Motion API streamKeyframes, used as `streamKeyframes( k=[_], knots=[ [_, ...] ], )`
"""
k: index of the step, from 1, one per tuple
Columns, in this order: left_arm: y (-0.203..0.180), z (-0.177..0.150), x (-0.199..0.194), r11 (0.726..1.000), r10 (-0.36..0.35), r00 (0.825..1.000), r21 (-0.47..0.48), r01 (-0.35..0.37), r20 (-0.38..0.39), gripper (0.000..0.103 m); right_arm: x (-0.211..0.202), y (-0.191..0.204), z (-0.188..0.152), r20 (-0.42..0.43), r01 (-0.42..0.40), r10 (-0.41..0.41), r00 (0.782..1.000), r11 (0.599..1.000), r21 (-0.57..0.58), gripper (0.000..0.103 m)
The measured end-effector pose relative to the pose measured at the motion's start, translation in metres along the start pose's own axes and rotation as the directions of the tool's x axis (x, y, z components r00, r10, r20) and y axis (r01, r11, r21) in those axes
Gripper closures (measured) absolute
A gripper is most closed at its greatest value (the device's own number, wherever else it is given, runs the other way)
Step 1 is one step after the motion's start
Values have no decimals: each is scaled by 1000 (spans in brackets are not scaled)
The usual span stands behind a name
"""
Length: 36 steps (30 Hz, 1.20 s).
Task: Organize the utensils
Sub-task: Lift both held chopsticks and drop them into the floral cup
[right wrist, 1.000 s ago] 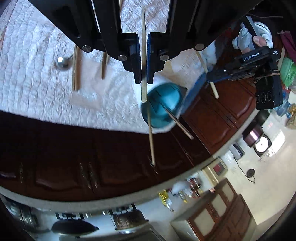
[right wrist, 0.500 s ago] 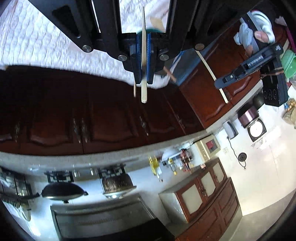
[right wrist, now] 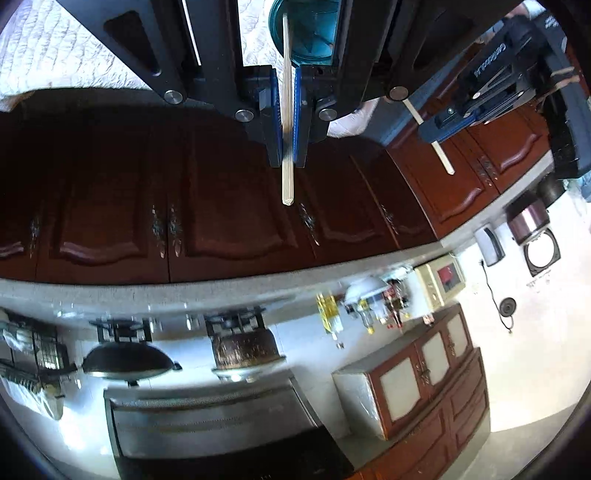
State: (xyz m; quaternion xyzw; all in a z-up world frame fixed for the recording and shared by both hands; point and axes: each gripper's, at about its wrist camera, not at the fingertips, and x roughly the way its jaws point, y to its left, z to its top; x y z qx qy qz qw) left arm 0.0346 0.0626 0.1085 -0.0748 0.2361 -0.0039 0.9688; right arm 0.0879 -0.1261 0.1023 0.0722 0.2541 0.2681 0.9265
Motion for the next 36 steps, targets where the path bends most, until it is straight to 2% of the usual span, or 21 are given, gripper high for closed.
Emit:
streamKeyframes(
  k=[5, 11, 21, 23, 25, 26, 28, 32, 36],
  knots=[
    [0, -22, 13, 1000, 1, 998, -9, -2, -58, 99, 24, -9, -21, -74, -10, 11, 997, 1000, 18, 98],
    [2, -40, 22, 999, 4, 993, -31, -7, -114, 98, 38, -14, -36, -126, -15, 18, 992, 1000, 24, 98],
    [2, -41, 22, 999, 1, 991, -48, -8, -131, 98, 53, -21, -50, -225, -1, 12, 974, 999, 47, 97],
    [3, -42, 23, 998, -9, 990, -56, 1, -141, 94, 54, -22, -51, -237, 1, 12, 972, 999, 54, 95],
    [3, -43, 22, 998, -11, 989, -55, 3, -144, 81, 52, -24, -53, -240, 9, 5, 971, 998, 55, 90],
    [2, -43, 21, 999, -11, 990, -54, 4, -143, 78, 51, -25, -55, -240, 9, 5, 971, 998, 57, 87],
    [2, -43, 19, 998, -14, 990, -57, 6, -141, 72, 47, -26, -57, -235, 9, 7, 972, 998, 64, 72],
    [1, -44, 14, 998, -18, 989, -60, 10, -144, 66, 38, -23, -60, -230, 11, 1, 973, 999, 51, 69],
    [-3, -46, 10, 999, -19, 989, -52, 11, -149, 65, 28, -20, -64, -227, 19, -10, 974, 999, 38, 64]
  ],
)
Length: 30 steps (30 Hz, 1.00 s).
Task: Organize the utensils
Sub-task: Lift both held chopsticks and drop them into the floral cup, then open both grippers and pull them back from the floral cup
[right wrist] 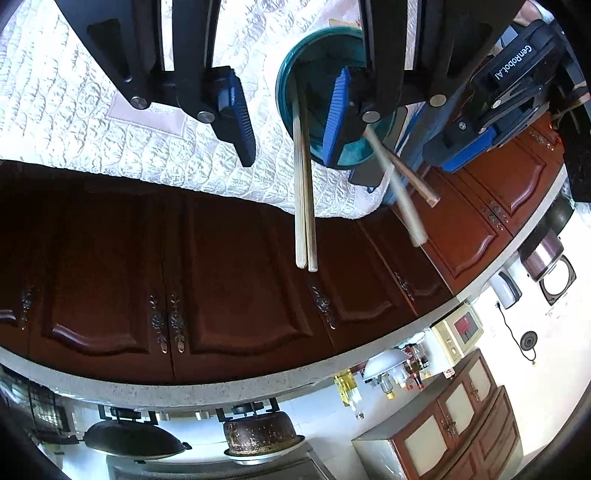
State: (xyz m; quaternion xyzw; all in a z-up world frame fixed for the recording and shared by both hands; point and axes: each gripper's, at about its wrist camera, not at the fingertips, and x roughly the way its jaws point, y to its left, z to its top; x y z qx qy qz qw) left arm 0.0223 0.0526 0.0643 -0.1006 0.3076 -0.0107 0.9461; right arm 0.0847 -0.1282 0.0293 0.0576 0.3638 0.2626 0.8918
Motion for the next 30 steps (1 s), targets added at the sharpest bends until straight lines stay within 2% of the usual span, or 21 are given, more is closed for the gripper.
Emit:
streamKeyframes(
  k=[16, 30],
  knots=[
    [-13, -12, -17, 1000, -3, 1000, 17, 4, -10, 62, -40, 10, -23, 43, 74, -72, 996, 996, -40, 61],
    [-48, -32, -27, 995, -69, 996, 71, 72, -47, 52, -77, -4, -53, 57, 160, -157, 986, 985, -56, 59]
  ],
)
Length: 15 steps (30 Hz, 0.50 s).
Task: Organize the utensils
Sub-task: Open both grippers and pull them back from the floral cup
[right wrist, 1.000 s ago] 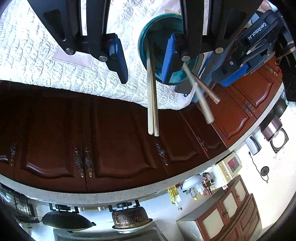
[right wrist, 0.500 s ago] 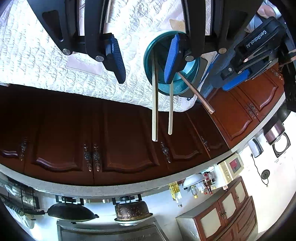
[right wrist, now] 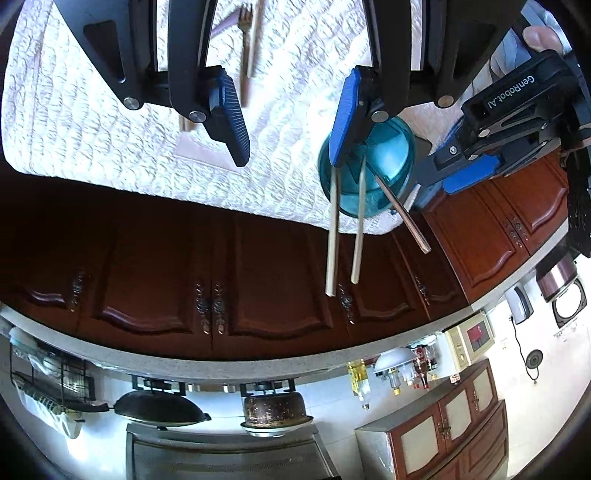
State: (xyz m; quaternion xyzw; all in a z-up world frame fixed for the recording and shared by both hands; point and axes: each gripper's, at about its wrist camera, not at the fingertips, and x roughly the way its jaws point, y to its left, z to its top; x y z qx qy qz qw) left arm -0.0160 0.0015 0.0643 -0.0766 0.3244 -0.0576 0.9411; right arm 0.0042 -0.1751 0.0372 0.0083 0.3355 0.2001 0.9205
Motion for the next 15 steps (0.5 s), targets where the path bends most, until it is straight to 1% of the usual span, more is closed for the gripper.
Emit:
streamKeyframes(
  k=[3, 6, 9, 15],
  knots=[
    [-8, -5, 2, 1000, -18, 1000, 12, 18, -20, 52, -6, -9, -8, -11, 14, -14, 1000, 1000, 7, 50],
    [-16, -10, 7, 999, -37, 998, 24, 39, -49, 50, -12, -20, -17, -19, 37, -37, 999, 999, 12, 49],
    [-22, -16, 12, 997, -71, 994, 26, 74, -80, 41, -15, -35, -26, -38, 61, -60, 998, 998, 30, 49],
    [-32, -32, 28, 994, -100, 983, 36, 107, -154, 40, -11, -65, -48, -106, 88, -81, 991, 994, 70, 49]
  ],
)
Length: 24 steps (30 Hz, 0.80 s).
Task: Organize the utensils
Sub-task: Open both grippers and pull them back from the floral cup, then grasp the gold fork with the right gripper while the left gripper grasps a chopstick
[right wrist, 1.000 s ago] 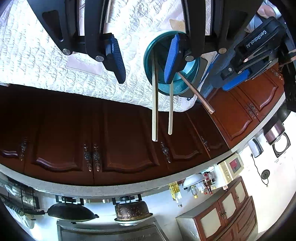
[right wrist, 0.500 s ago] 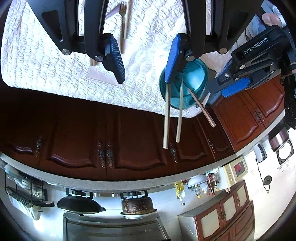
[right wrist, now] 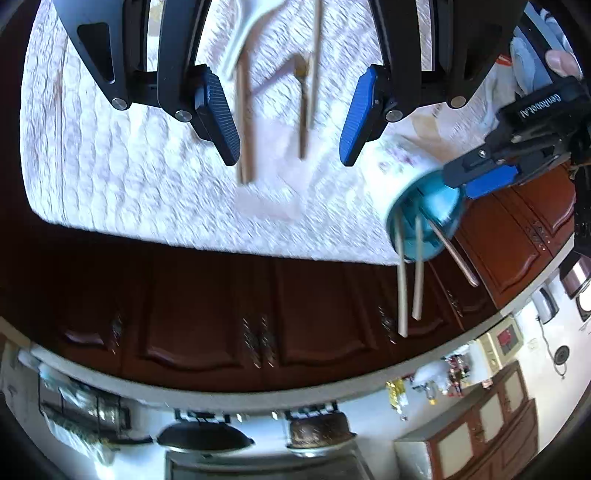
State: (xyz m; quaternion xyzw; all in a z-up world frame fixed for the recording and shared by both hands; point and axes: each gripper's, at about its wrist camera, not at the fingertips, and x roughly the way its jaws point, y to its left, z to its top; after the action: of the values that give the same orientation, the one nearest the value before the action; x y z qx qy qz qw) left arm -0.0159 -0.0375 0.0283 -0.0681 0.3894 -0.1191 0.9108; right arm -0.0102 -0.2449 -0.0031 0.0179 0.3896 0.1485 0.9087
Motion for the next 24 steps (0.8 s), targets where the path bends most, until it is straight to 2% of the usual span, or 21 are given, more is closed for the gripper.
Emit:
streamKeyframes(
  k=[6, 9, 12, 15, 20, 23, 24],
  knots=[
    [-4, -15, 22, 1000, -25, 996, 9, 26, -85, 41, 17, -21, -22, -66, -14, 17, 998, 999, 47, 49],
    [-8, -27, 36, 998, -50, 988, 15, 53, -149, 41, 29, -24, -29, -98, -43, 49, 994, 997, 58, 51],
    [-8, -35, 45, 997, -73, 979, 3, 75, -192, 41, 48, -20, -33, -135, -95, 103, 986, 994, 59, 61],
    [-7, -40, 50, 998, -67, 975, 6, 70, -213, 41, 74, -10, -32, -178, -134, 141, 974, 990, 49, 67],
    [-3, -46, 48, 998, -55, 973, 21, 61, -223, 41, 123, 7, -22, -251, -151, 154, 956, 988, 32, 74],
    [-1, -48, 50, 998, -50, 972, 30, 59, -230, 41, 148, 13, -20, -291, -143, 146, 946, 989, 29, 82],
    [-1, -48, 52, 998, -51, 971, 30, 60, -234, 41, 157, 13, -20, -312, -134, 136, 940, 991, 27, 87]
  ],
)
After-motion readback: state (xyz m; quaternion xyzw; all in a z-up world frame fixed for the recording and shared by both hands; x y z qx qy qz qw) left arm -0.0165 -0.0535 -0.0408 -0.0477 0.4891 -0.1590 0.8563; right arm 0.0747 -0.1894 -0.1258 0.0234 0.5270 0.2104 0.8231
